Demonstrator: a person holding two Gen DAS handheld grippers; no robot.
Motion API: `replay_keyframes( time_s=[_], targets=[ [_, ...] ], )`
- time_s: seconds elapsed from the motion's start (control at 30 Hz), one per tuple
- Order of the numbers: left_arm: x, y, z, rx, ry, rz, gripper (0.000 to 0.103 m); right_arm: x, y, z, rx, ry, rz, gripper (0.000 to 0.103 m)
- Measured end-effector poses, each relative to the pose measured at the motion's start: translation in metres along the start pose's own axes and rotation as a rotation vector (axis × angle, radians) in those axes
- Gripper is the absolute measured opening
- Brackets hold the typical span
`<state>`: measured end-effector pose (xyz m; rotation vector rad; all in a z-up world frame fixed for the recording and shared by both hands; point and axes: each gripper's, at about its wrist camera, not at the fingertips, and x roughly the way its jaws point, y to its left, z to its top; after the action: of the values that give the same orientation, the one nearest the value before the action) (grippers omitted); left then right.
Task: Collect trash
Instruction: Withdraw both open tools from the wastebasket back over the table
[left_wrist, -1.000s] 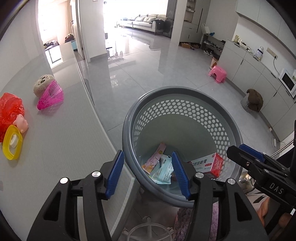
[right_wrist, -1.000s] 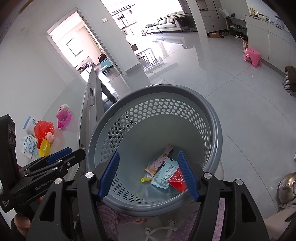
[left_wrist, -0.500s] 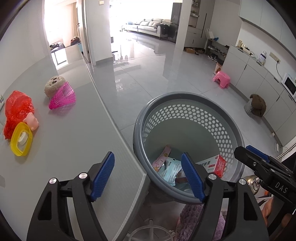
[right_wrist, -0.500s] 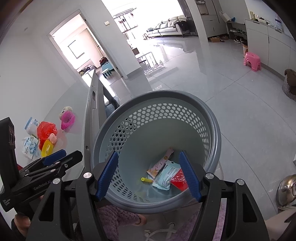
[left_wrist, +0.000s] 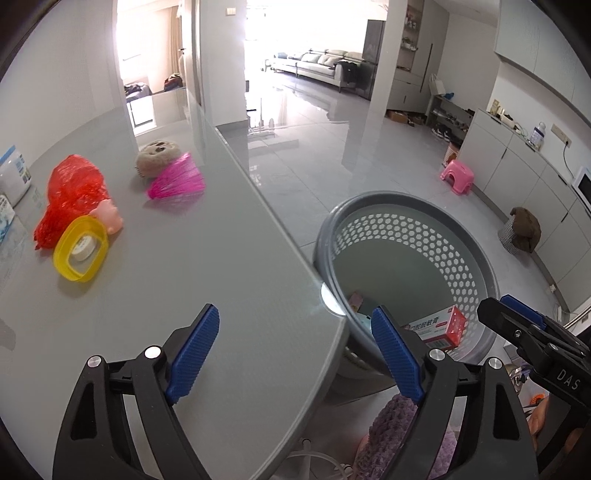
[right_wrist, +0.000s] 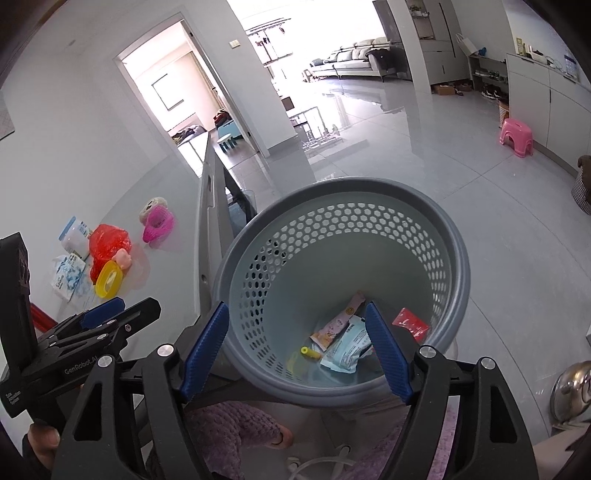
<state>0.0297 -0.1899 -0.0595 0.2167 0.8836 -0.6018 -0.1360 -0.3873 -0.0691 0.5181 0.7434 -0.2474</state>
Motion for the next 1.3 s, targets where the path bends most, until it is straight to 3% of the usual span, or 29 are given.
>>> replay_keyframes(
  time_s=[0.2, 0.93, 1.3],
  targets=[
    [-0.017, 0.026, -0.005, -0.038, -0.038, 0.037, 0.087, 0.001, 0.026, -0.002, -0.044, -0.002, 0.024, 0.075],
    [-0.067, 0.125, -0.020, -0.142, -0.137, 0.177, 0.088, 0.028, 0.136, 0.014, -0.235, -0.010, 0.124, 0.075],
    [-0.068, 0.158, -0.035, -0.238, -0.112, 0.229, 0.089, 0.064, 0.169, 0.010, -0.303, 0.062, 0.184, 0.075]
  ],
)
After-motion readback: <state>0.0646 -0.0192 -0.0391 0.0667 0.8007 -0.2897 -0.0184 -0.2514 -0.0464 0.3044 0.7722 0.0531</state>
